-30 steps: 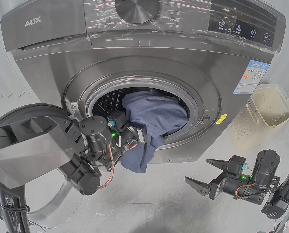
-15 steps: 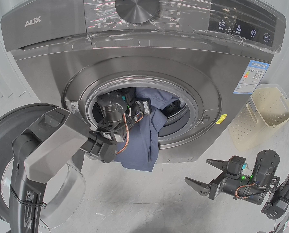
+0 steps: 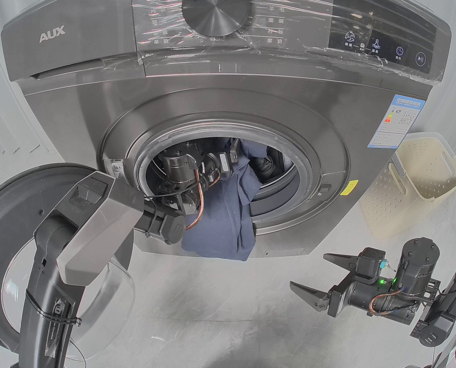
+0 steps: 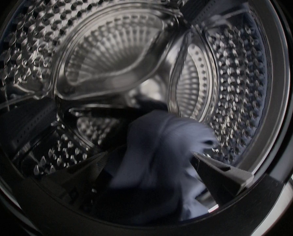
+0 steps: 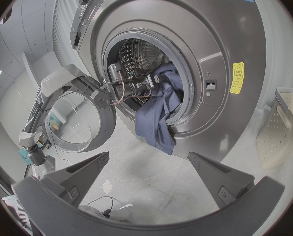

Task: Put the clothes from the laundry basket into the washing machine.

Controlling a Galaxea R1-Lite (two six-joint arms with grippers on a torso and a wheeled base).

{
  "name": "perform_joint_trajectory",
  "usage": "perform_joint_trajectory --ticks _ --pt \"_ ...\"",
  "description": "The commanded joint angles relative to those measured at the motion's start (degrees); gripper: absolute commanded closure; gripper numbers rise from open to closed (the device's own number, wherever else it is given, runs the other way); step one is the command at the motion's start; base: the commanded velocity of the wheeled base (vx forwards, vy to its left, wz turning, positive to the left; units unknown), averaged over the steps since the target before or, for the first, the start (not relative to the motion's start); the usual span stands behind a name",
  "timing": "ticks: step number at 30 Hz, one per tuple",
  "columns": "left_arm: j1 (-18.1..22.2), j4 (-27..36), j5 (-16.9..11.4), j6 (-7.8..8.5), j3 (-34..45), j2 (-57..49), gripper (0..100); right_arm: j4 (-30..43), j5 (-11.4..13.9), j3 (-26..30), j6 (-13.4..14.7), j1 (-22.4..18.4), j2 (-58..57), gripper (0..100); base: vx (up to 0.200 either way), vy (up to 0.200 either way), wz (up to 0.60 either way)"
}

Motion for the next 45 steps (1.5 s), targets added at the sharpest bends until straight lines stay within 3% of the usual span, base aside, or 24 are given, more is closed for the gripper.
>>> perform_joint_trajectory --ticks 1,6,13,29,30,40,42,45 --pt "-1.1 4.9 -2.2 -0.50 13.6 -7.9 0 0.0 0.1 -0.1 0.0 0.1 0.4 0 0.000 0.000 0.00" --pt "-2.3 11.3 -6.6 -0.50 23.1 -13.9 0 0.0 0.1 -0.1 0.0 0.1 0.4 0 0.000 0.000 0.00" --pt "-2.3 18.5 -7.7 -0.15 27.4 -16.7 0 0.0 0.0 -0.2 0.0 0.6 0.3 0 0.000 0.000 0.00" --pt "-2.3 17.5 -7.8 0.03 23.1 -9.3 0 -0.1 -0.4 -0.3 0.1 2.1 0.3 0 0.000 0.000 0.00" --pt "-2.2 17.6 -7.8 0.03 22.9 -9.2 100 -0.1 -0.4 -0.3 0.0 2.1 0.3 0 0.000 0.000 0.00" --pt "-2.3 15.6 -7.6 -1.64 17.9 -8.3 100 -0.1 -0.4 -0.4 0.0 2.1 0.3 0 0.000 0.000 0.00" --pt "-2.3 14.9 -7.2 -4.19 14.6 -8.3 100 -0.1 -0.4 -0.5 0.0 2.1 0.1 0 0.000 0.000 0.00" --pt "-2.3 12.0 -6.4 -6.65 9.3 -7.7 100 -0.3 -0.4 -0.6 0.0 1.9 -0.1 0 0.000 0.000 0.00"
